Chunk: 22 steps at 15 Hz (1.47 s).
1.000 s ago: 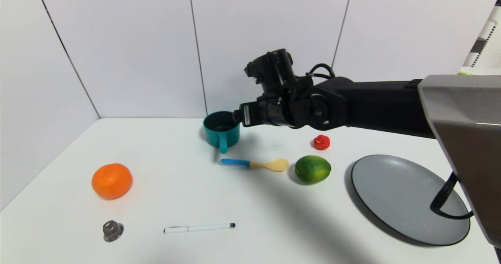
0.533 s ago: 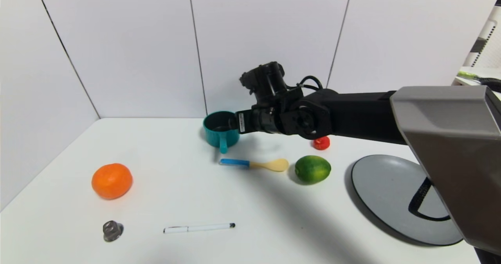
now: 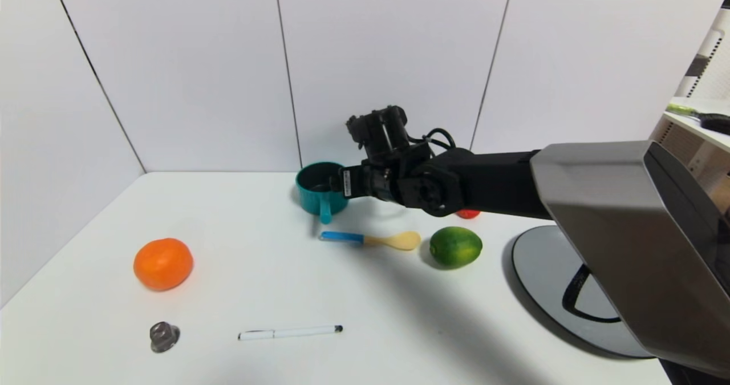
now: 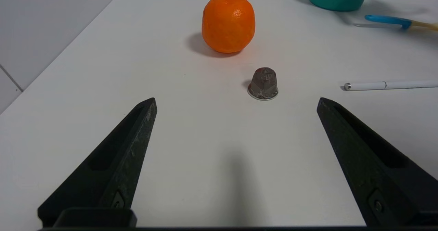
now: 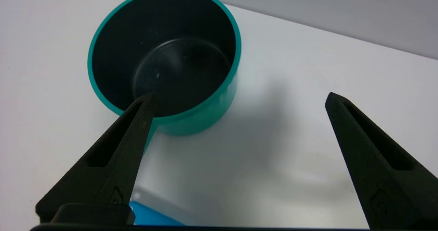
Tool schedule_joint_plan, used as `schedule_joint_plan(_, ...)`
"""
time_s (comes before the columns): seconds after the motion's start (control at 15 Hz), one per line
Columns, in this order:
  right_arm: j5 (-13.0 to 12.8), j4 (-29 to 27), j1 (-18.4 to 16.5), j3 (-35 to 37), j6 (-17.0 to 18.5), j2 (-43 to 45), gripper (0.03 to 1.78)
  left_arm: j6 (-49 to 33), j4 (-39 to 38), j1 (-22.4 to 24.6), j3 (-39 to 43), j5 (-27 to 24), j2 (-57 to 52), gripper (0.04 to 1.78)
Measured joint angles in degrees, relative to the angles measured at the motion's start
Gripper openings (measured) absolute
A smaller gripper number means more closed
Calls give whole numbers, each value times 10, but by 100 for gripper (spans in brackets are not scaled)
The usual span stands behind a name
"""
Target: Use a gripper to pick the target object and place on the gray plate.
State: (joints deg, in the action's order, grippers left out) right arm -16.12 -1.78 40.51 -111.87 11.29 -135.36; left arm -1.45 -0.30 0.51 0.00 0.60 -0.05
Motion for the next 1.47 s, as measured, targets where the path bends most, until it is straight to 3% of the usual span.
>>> schedule_joint_plan(1.27, 1, -1, -5, 0, -16, -14, 171, 0, 0, 0, 0, 0, 0, 169)
schedule_joint_plan(1.47, 1, -34, -6, 0, -18, -9, 171, 0, 0, 0, 0, 0, 0, 169)
